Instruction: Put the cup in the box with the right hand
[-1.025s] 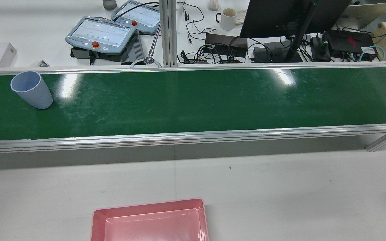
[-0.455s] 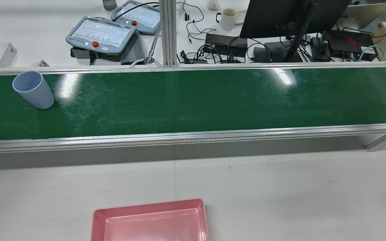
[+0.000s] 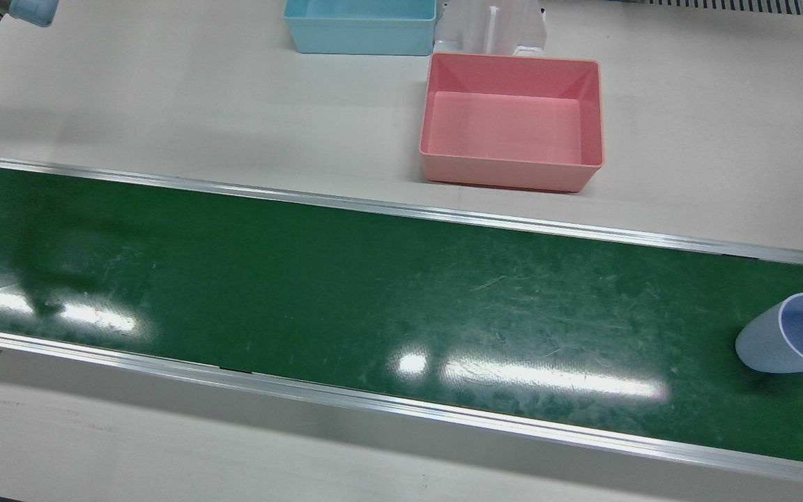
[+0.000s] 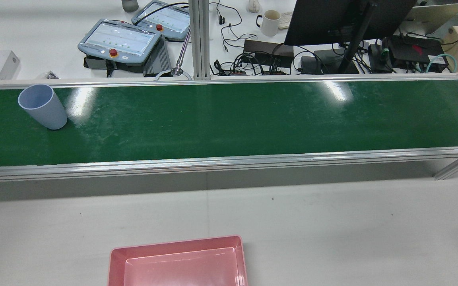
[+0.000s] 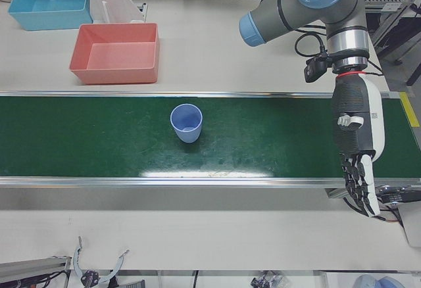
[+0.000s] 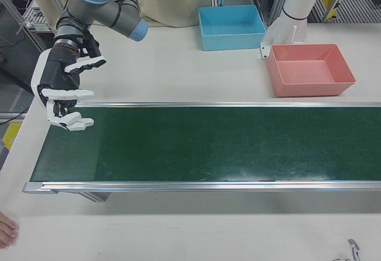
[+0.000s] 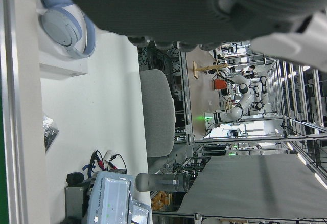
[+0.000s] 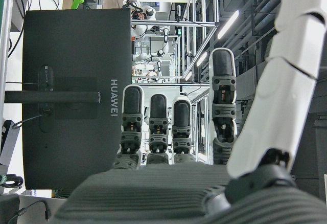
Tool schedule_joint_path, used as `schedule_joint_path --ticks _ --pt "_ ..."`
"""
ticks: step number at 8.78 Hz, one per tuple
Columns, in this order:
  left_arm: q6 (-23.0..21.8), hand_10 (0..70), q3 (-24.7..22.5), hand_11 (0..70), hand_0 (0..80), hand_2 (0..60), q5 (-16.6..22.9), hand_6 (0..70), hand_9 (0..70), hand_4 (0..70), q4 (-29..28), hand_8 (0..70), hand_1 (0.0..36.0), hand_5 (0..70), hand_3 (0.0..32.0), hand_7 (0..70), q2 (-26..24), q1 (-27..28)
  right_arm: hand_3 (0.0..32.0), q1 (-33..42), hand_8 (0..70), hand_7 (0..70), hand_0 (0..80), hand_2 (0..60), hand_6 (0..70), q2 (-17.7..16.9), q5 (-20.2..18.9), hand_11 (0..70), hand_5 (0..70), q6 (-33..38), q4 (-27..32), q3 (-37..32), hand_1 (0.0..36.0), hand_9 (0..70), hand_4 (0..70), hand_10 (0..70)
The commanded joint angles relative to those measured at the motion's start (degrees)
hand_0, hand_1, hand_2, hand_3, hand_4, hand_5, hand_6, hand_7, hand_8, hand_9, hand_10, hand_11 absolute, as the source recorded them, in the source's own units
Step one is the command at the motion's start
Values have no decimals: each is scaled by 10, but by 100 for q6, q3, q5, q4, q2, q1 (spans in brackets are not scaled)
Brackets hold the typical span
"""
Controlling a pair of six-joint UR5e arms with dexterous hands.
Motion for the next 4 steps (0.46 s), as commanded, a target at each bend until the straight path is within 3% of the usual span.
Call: schedule_joint_path --ticks 1,4 --pt "0 0 0 0 0 0 2 0 0 0 6 0 0 0 0 0 0 4 0 0 208 559 532 56 151 -6 0 349 62 9 13 12 146 338 689 239" --pt "0 0 0 0 0 0 -7 0 0 0 -11 0 0 0 0 0 0 -5 0 0 208 561 532 55 152 2 0 355 62 0 13 12 145 339 691 243"
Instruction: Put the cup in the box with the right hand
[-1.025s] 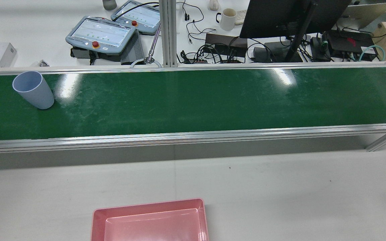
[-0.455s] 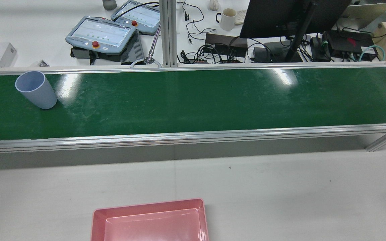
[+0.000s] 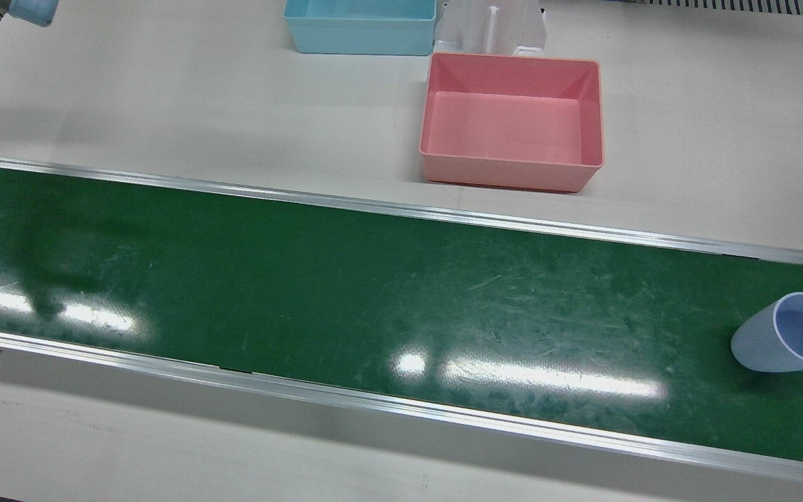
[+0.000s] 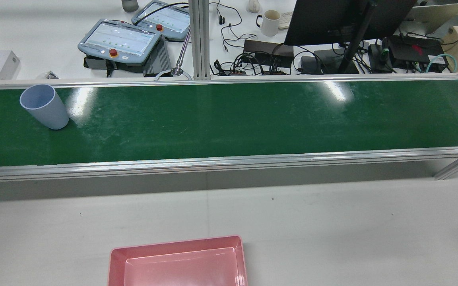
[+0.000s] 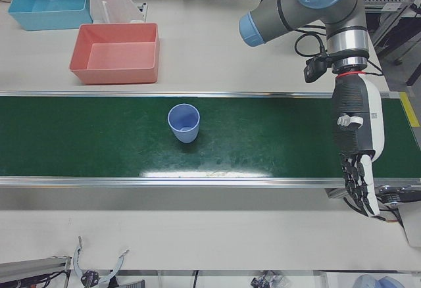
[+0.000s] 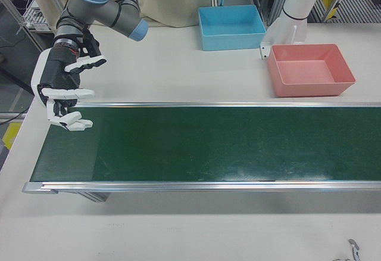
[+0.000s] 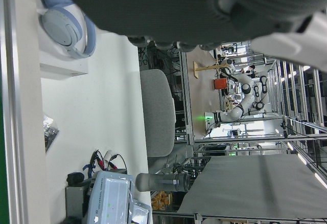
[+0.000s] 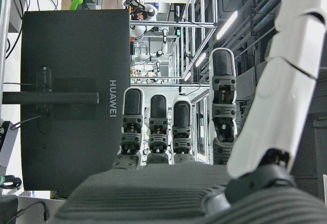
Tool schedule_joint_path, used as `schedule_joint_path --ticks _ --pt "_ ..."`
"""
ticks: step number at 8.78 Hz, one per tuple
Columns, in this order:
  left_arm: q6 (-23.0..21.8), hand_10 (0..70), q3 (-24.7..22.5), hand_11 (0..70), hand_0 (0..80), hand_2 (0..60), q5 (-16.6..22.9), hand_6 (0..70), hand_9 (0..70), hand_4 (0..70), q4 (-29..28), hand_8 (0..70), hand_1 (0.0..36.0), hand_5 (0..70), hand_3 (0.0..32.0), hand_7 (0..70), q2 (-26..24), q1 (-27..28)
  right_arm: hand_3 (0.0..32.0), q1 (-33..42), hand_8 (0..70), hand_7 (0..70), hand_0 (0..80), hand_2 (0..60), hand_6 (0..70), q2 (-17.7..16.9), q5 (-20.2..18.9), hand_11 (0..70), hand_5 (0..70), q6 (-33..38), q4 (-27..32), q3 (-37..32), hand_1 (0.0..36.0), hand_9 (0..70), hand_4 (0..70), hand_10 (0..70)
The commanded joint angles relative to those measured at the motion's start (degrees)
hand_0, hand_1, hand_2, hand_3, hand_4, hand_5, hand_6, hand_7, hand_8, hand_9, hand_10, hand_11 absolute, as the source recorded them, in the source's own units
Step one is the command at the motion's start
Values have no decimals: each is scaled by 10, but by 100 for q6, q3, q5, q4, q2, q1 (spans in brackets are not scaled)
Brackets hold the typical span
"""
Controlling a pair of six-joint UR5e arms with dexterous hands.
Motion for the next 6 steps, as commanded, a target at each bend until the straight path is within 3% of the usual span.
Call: schedule_joint_path --ticks 1,6 --pt "0 0 0 0 0 0 -5 0 0 0 -11 0 0 0 0 0 0 0 0 -1 211 564 529 54 153 3 -6 363 62 -5 2 -8 143 344 690 249" --pt "0 0 0 0 0 0 -5 0 0 0 -11 0 0 0 0 0 0 -8 0 -1 206 550 531 52 149 -6 -6 353 62 -5 -7 -8 143 334 673 241"
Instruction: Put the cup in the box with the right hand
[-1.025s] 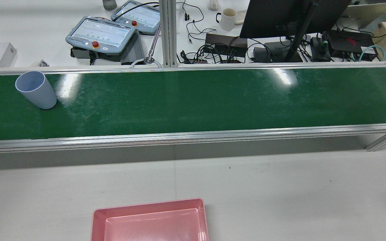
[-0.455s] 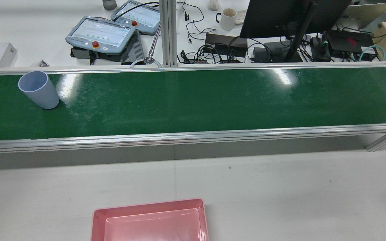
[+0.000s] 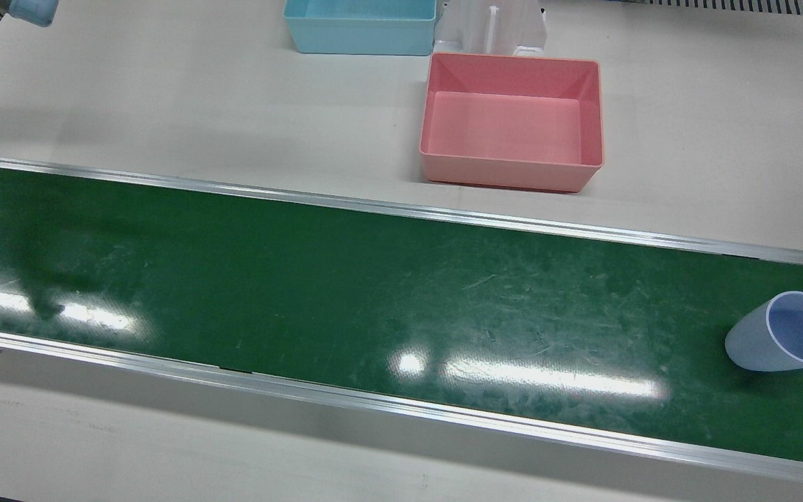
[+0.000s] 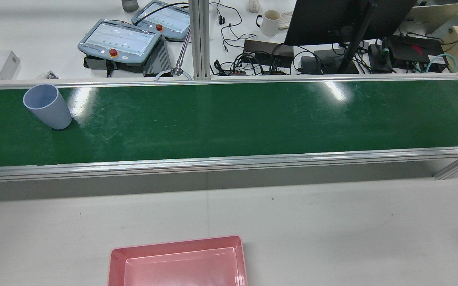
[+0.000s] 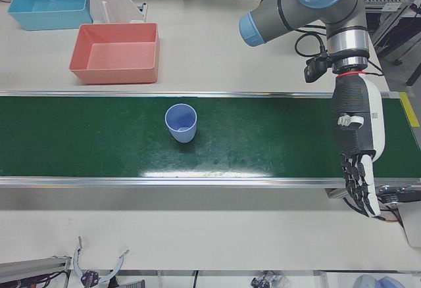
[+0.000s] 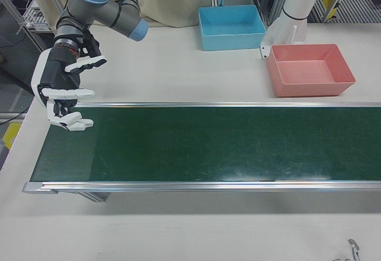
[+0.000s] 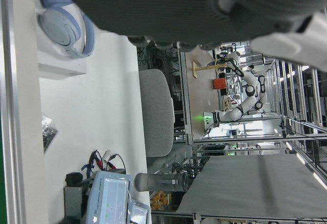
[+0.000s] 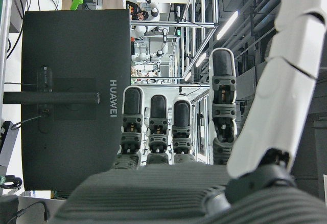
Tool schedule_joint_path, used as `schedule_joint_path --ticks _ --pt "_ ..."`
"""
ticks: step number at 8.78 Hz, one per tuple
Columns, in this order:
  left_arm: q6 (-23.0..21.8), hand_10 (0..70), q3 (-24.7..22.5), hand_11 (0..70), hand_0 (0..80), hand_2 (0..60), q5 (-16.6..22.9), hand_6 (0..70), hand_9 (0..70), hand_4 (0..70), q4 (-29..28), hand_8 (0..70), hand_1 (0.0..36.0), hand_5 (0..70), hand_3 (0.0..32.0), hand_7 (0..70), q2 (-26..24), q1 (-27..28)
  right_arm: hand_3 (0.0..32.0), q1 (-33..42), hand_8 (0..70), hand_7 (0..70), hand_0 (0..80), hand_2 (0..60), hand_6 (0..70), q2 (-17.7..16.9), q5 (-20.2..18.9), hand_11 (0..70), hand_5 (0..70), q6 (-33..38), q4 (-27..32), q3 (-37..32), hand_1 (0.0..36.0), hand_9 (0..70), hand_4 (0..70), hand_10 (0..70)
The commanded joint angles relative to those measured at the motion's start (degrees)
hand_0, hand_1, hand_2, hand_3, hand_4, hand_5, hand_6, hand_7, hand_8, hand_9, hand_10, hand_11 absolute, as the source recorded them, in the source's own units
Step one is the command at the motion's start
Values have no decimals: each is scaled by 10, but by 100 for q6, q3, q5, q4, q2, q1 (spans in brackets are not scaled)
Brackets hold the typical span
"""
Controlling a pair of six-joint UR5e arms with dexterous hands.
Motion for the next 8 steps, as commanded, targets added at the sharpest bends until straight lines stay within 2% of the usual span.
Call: schedule_joint_path --ticks 1,4,8 --pt "0 0 0 0 0 0 0 0 0 0 -1 0 0 0 0 0 0 -1 0 0 210 558 528 52 152 2 0 367 62 0 -17 -12 142 342 679 251" --pt "0 0 9 0 0 0 0 0 0 0 -1 0 0 0 0 0 0 7 0 0 215 570 530 55 155 2 0 373 63 0 -9 -3 143 350 698 255" --pt "0 0 0 0 0 0 -18 0 0 0 -36 0 0 0 0 0 0 -1 0 0 209 554 530 56 151 -7 0 364 63 0 -18 -12 144 340 678 249"
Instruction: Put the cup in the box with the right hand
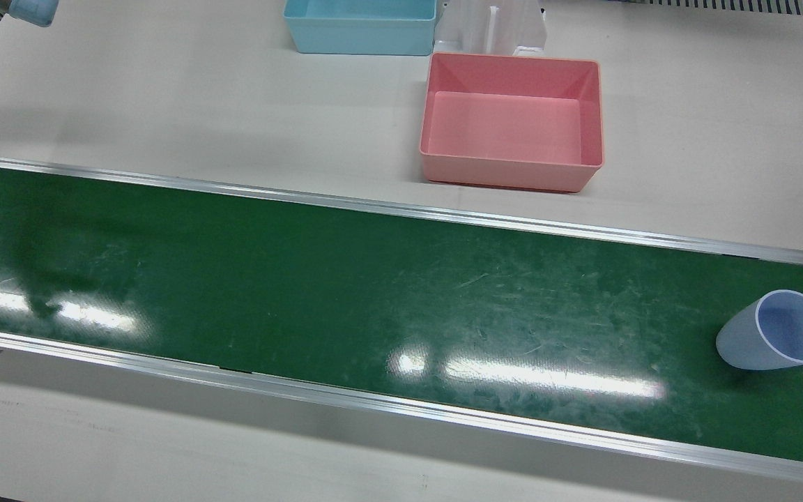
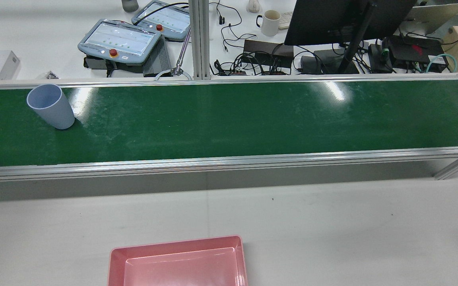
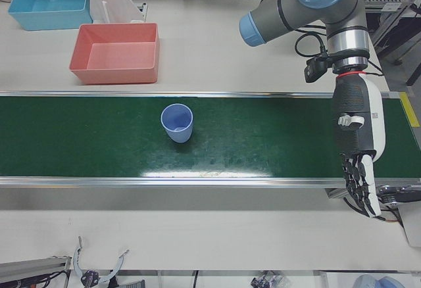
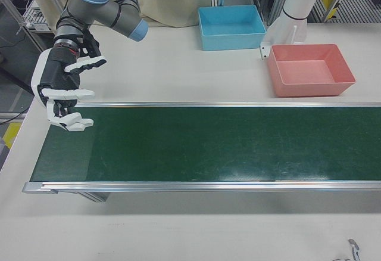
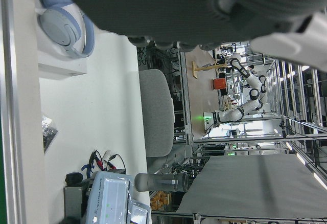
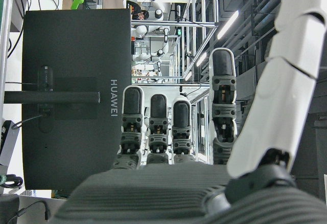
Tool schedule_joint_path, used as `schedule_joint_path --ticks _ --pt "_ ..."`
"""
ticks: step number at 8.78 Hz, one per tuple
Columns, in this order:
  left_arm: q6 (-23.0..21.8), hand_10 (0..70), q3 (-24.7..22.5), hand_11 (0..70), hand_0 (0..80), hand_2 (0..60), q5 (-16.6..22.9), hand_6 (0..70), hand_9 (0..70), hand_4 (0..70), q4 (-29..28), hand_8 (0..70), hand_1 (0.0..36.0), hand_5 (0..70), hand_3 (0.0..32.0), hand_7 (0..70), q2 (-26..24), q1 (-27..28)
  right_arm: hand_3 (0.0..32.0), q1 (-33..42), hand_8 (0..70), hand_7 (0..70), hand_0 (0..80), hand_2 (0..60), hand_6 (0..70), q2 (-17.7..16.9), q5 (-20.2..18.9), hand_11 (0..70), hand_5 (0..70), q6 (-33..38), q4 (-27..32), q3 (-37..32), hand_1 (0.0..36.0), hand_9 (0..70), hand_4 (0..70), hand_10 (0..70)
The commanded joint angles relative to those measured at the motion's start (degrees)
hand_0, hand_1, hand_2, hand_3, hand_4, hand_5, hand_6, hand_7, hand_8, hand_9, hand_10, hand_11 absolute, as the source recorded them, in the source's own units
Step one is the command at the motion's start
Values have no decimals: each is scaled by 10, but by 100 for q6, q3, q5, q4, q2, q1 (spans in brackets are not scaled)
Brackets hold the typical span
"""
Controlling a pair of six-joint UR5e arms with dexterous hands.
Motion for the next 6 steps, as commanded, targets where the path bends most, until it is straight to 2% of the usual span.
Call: schedule_joint_path --ticks 1,3,4,6 --pt "0 0 -10 0 0 0 -3 0 0 0 -21 0 0 0 0 0 0 -2 0 0 210 558 529 54 152 2 0 369 63 -6 -6 -14 143 341 679 253" --pt "0 0 -10 0 0 0 -3 0 0 0 -30 0 0 0 0 0 0 -2 0 0 213 564 529 58 154 2 0 376 63 -6 -15 -14 142 345 680 258" --pt "0 0 -28 0 0 0 -3 0 0 0 -21 0 0 0 0 0 0 -2 0 0 206 546 526 54 149 2 0 357 62 -6 -6 -5 142 334 667 244" --pt "0 0 -28 0 0 0 -3 0 0 0 -30 0 0 0 0 0 0 -2 0 0 212 554 528 55 152 -7 0 373 64 -6 -15 -14 142 343 670 256"
